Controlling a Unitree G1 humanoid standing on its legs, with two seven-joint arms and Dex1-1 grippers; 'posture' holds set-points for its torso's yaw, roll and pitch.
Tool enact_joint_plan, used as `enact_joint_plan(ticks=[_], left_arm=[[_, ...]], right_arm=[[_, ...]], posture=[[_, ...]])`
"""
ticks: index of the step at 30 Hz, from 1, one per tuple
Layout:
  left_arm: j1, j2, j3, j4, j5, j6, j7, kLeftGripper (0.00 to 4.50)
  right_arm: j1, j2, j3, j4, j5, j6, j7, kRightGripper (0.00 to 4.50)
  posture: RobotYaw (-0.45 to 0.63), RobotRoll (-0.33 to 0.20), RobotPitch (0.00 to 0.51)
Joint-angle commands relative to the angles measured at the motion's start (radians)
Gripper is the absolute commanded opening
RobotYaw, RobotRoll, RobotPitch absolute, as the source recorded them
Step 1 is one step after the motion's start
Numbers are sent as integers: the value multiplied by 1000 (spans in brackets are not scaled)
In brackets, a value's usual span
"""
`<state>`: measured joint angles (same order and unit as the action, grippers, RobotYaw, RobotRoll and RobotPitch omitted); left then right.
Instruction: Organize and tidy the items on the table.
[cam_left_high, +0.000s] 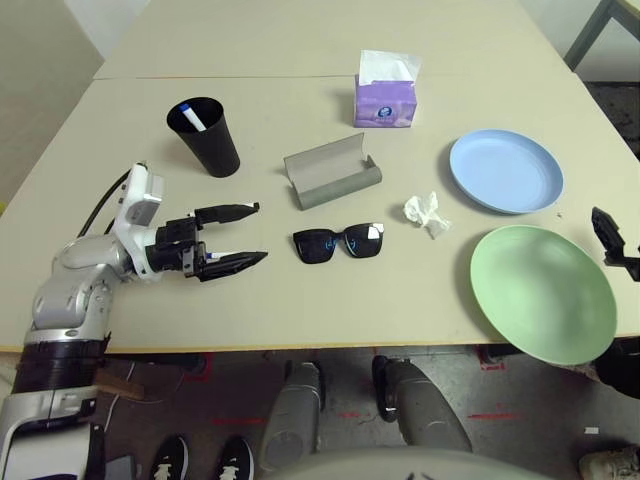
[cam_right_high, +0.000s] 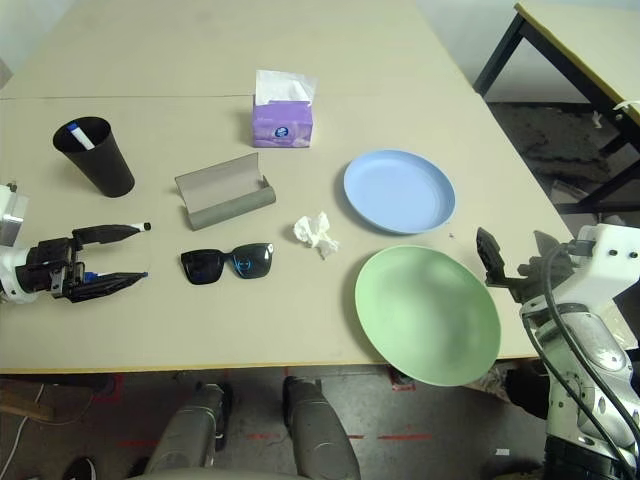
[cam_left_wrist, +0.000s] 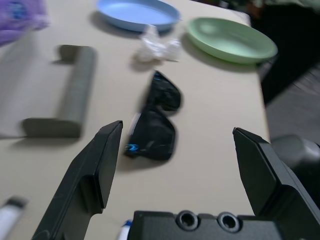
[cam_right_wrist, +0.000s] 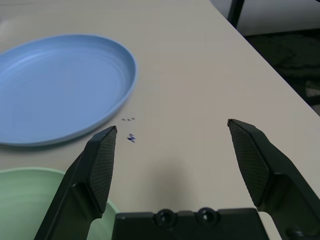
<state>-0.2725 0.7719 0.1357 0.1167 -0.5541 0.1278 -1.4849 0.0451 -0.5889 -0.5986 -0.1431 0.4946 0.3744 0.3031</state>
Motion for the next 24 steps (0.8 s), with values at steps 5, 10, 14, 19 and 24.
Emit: enact_joint_plan(ticks=[5,10,14,19,24], left_arm=[[-87,-13,-32,128,45,-106,-69,4483],[-147,-43,-46,239,78,-165,-73,4483],[-187,-65,-61,308,101,-201,-83,4483],[-223,-91,-70,365,121,-229,-94,4483],[-226,-101,-72,369,126,-234,-96,4483]], right_arm=[[76,-85,-112,-108,62,213,1,4500],[256,-161,-336,-230,153,406,60,4500],[439,-150,-484,-303,253,557,141,4500],[525,-125,-548,-376,411,709,174,4500],[511,-132,-519,-403,493,772,162,4500]], posture=[[-252,0,189],[-306,0,190],[-335,0,192],[-353,0,193],[-348,0,192]])
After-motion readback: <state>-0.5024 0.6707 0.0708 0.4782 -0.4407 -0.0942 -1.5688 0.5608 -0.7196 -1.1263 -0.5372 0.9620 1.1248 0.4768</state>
